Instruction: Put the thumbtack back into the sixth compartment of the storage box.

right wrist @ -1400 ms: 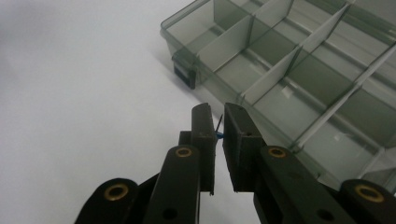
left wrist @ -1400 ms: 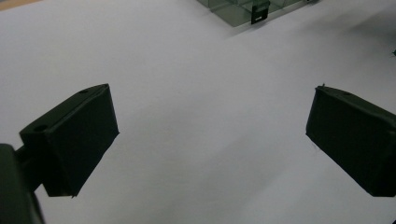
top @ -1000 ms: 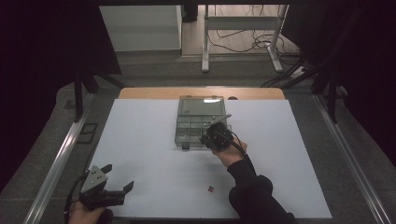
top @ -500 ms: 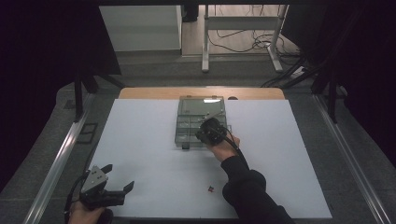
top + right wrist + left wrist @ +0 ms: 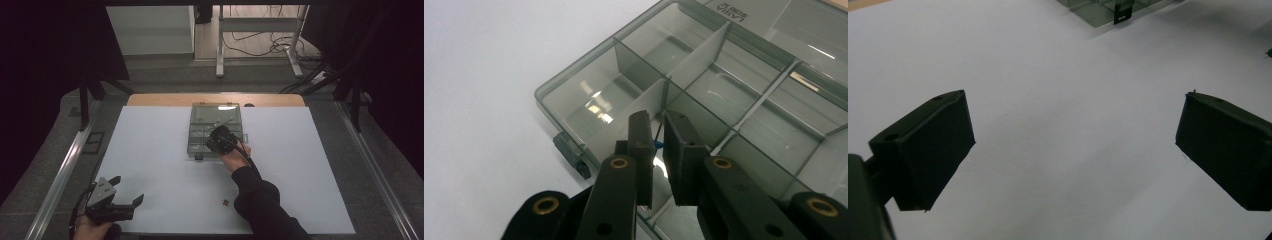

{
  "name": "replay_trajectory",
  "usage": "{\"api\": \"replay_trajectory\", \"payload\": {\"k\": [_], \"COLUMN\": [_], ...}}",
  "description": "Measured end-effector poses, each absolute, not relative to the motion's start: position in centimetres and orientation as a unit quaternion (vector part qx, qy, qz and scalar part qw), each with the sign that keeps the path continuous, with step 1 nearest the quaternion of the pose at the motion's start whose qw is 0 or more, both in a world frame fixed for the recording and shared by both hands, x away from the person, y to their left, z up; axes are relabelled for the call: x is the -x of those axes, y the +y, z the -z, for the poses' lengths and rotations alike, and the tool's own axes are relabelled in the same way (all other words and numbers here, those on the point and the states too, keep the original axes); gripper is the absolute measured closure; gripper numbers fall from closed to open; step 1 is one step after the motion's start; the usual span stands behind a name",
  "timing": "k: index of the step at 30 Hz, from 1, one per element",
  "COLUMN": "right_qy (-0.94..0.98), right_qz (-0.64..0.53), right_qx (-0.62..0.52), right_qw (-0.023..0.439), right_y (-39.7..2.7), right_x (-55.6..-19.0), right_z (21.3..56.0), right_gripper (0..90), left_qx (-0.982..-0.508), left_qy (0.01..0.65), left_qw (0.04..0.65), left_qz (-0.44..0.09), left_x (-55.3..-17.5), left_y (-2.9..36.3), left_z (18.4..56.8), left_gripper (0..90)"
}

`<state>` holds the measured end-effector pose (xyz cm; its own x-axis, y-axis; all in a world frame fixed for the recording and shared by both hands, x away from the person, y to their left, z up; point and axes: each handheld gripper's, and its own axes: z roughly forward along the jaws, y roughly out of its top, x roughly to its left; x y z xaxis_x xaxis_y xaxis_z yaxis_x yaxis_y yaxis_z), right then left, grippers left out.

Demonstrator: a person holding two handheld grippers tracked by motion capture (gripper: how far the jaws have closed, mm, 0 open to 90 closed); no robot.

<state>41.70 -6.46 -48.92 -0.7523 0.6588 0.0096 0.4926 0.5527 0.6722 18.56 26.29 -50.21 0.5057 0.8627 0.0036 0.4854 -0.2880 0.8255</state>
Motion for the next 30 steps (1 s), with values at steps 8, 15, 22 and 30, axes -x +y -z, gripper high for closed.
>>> {"api": "replay_trajectory", "payload": {"k": [8, 15, 22, 30], "right_qy": [0.875, 0.878, 0.876, 0.879], "right_qz": [-0.335, -0.328, -0.334, -0.336], "right_qx": [-0.328, -0.319, -0.313, -0.304], "right_qw": [0.124, 0.141, 0.15, 0.149], "right_y": [-7.0, -7.4, -8.1, -8.9], "right_x": [-41.0, -40.1, -38.7, -37.4], "right_z": [48.1, 47.7, 47.2, 47.1], "right_gripper": [64.7, 51.2, 37.5, 33.1], "left_qx": [-0.769, -0.769, -0.769, -0.769], "left_qy": [0.438, 0.438, 0.438, 0.438], "left_qw": [0.403, 0.403, 0.402, 0.402], "left_qz": [-0.234, -0.234, -0.234, -0.234], "left_x": [-18.6, -18.6, -18.6, -18.6], "left_y": [26.3, 26.3, 26.2, 26.2], "left_z": [50.2, 50.2, 50.2, 50.2], "left_gripper": [2.8, 2.8, 2.8, 2.8]}}
